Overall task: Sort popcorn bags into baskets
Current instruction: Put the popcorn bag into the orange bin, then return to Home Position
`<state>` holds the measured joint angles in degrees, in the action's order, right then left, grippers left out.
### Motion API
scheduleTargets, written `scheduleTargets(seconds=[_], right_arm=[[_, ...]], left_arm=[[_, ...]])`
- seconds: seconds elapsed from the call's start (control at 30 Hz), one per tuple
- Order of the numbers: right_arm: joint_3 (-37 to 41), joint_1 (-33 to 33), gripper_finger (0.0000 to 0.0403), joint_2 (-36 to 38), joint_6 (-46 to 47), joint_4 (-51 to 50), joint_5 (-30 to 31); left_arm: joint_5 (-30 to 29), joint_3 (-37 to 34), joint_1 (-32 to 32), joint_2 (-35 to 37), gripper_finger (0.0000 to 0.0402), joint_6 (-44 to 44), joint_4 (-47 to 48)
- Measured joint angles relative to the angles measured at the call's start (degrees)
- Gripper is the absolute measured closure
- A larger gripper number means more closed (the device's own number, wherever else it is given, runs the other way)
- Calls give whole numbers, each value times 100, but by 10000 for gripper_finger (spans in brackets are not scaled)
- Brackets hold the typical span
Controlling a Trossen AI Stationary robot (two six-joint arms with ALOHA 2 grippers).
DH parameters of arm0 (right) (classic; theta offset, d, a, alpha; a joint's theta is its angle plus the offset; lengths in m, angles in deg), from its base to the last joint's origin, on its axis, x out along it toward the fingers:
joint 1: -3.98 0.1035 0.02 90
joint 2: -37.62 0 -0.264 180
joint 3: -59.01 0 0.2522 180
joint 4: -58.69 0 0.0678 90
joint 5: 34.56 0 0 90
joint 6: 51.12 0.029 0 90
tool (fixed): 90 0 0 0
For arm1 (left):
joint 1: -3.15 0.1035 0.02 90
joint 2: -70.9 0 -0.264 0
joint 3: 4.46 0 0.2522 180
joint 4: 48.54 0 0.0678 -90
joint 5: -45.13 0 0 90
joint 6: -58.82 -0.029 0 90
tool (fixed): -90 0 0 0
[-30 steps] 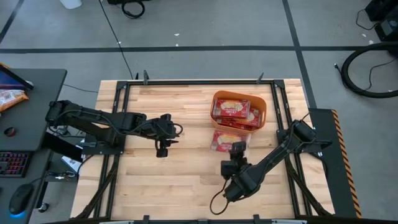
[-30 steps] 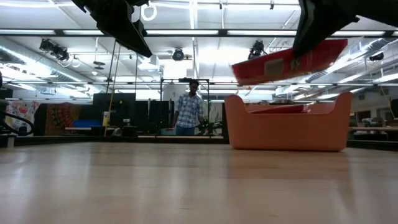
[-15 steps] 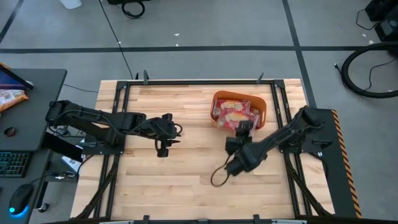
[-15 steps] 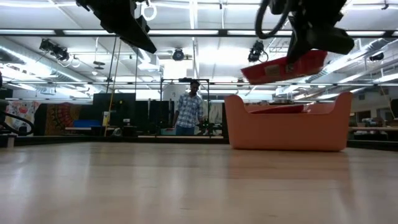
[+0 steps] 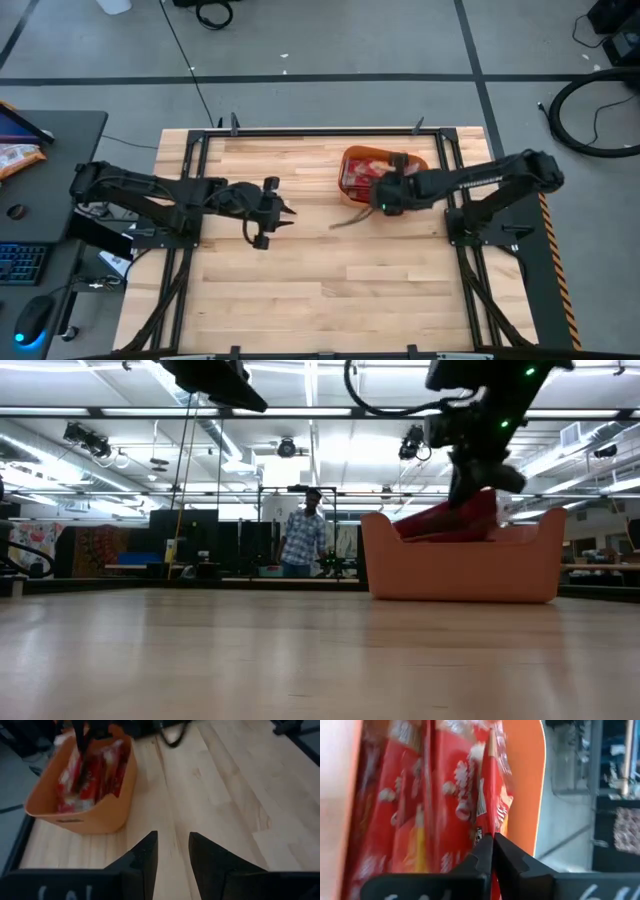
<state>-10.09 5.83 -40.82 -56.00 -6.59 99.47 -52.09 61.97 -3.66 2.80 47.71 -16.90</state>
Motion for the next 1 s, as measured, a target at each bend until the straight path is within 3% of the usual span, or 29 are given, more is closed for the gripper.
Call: scheduleTargets(seconds=[0.17, 0.37, 0.53, 0.67, 1.0], right_arm=[[137, -820, 378, 96, -990, 1073, -594], [-124, -1061, 340, 126, -270, 472, -1097], [-217, -874, 318, 478, 968, -257, -1329], [-96, -579, 317, 890, 1937, -77, -1503], [1201, 91, 318, 2174, 2262, 2169, -1709]], left_arm=[[0, -486, 0, 471, 287, 60, -399], [-9, -1325, -17, 1231, 288, 601, -629], [-17, -1909, -17, 1918, 288, 927, -1131], [-17, -2391, -17, 2450, 288, 1228, -1488], [-61, -3535, -17, 3945, 288, 1896, -1940]])
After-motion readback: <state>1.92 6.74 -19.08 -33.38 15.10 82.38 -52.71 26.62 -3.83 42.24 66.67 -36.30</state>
